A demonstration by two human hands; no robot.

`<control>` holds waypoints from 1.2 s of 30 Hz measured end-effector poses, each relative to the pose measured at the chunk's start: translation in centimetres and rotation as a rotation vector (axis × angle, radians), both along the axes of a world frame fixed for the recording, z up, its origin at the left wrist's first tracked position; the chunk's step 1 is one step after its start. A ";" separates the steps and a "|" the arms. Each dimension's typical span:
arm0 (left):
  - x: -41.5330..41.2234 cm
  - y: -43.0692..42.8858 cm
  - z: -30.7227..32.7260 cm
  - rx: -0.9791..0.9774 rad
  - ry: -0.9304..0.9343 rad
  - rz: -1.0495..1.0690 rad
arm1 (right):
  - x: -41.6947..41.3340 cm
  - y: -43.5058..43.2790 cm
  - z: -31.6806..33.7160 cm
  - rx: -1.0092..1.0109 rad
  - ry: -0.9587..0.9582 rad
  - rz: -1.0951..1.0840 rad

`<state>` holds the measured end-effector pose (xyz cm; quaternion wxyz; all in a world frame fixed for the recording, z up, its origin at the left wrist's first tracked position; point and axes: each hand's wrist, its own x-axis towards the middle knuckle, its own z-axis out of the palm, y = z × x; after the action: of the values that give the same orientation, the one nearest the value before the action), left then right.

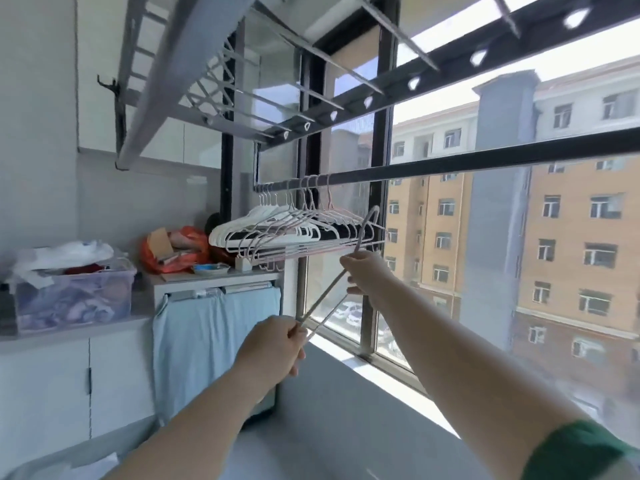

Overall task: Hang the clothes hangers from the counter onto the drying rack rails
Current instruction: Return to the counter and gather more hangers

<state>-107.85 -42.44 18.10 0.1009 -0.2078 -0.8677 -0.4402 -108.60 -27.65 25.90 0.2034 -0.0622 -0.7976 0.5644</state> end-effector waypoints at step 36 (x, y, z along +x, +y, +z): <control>-24.6 7.1 12.1 -0.246 0.231 0.100 | -11.7 10.8 12.3 1.592 0.044 -0.933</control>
<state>-132.49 -35.38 30.23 0.1956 -0.2241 -0.9069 -0.2985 -120.31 -16.85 38.24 0.4081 -0.2082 -0.8407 -0.2887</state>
